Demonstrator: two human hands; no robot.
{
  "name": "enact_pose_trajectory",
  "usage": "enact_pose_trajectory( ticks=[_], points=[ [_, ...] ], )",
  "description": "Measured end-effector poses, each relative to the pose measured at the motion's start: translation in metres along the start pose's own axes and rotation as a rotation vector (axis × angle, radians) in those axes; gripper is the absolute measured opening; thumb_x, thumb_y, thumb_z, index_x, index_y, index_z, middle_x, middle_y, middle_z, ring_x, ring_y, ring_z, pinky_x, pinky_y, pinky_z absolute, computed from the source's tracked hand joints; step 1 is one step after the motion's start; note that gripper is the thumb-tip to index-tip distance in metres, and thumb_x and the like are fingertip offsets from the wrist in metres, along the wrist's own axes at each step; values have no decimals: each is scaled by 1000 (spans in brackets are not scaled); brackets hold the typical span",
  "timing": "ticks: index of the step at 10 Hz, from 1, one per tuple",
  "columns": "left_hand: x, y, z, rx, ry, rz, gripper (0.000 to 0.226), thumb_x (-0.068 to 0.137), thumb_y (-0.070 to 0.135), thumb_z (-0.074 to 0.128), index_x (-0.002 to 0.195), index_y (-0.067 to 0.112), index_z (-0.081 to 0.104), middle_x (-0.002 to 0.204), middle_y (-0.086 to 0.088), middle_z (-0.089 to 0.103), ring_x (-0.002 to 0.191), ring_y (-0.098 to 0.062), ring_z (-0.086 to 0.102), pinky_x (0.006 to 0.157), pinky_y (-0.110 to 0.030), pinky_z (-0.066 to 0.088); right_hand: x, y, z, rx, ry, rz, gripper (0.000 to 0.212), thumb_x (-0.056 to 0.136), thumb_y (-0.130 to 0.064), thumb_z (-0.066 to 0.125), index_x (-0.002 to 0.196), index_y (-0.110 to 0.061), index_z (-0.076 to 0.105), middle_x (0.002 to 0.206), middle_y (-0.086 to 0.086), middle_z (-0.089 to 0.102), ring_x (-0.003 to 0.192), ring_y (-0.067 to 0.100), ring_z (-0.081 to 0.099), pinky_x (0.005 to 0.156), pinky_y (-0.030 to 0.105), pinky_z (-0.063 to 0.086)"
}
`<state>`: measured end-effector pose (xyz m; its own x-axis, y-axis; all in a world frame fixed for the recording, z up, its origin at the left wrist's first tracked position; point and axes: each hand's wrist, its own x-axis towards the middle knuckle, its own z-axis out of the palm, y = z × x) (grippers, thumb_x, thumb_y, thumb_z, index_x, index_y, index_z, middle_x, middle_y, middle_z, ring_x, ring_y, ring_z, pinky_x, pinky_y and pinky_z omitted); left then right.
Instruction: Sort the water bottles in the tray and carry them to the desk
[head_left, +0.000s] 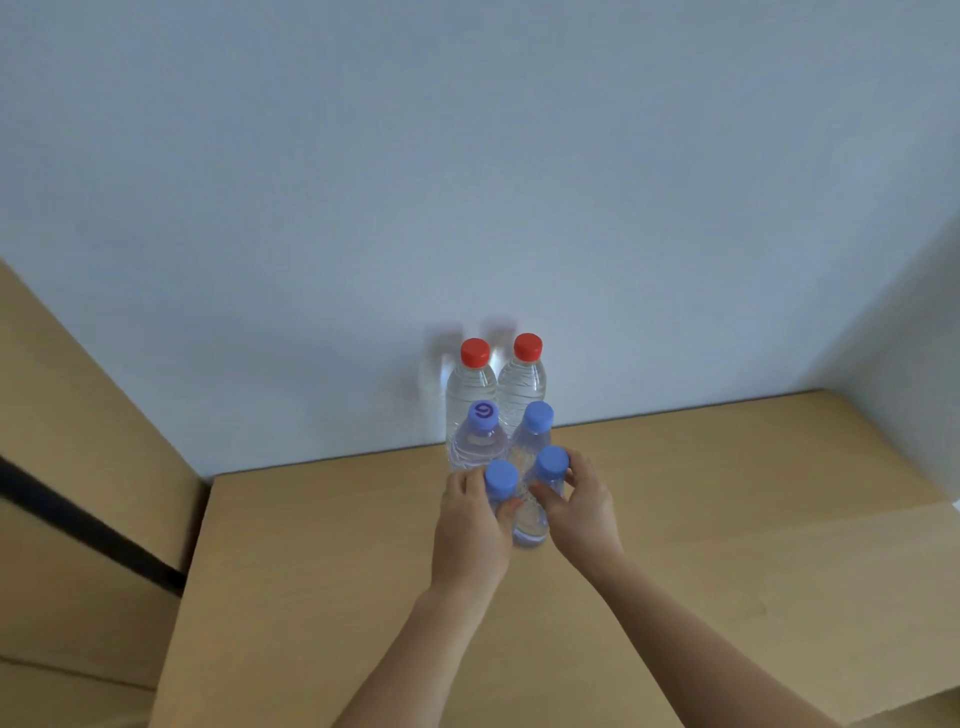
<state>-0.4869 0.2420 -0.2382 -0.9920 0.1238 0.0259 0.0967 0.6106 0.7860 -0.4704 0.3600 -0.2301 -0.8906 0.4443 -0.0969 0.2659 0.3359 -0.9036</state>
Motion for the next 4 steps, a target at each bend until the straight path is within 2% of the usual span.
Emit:
enact_pose_trajectory(
  ticks=[1, 2, 3, 4],
  points=[
    [-7, 1, -2, -9, -2, -24, 37, 84, 31, 64, 112, 8, 53, 114, -7, 54, 103, -23, 54, 72, -20, 32, 0, -2, -6, -14, -59, -1, 31, 81, -16, 66, 110, -15, 55, 110, 5, 61, 97, 16, 55, 73, 21, 40],
    [-14, 4, -5, -43, -29, -98, 52, 77, 31, 70, 121, 13, 49, 120, -3, 55, 111, -21, 52, 81, -25, 41, -2, -9, -17, -16, -151, -6, 48, 75, -25, 72, 117, -16, 51, 109, -4, 58, 104, 16, 57, 80, 26, 44],
    [-22, 13, -10, -44, 51, -169, 67, 73, 37, 72, 129, 15, 45, 129, 0, 53, 120, -19, 49, 92, -31, 44, -6, -11, -33, 14, -175, -96, 74, 73, -29, 75, 136, -15, 38, 115, -13, 44, 107, 6, 46, 84, 23, 36],
    [-35, 29, -12, 2, 154, -209, 67, 75, 35, 71, 132, 14, 43, 133, -3, 51, 124, -20, 47, 93, -28, 39, -12, -9, -56, 101, -191, -123, 74, 75, -28, 75, 137, -16, 37, 116, -15, 43, 110, 4, 45, 87, 20, 33]
  ],
)
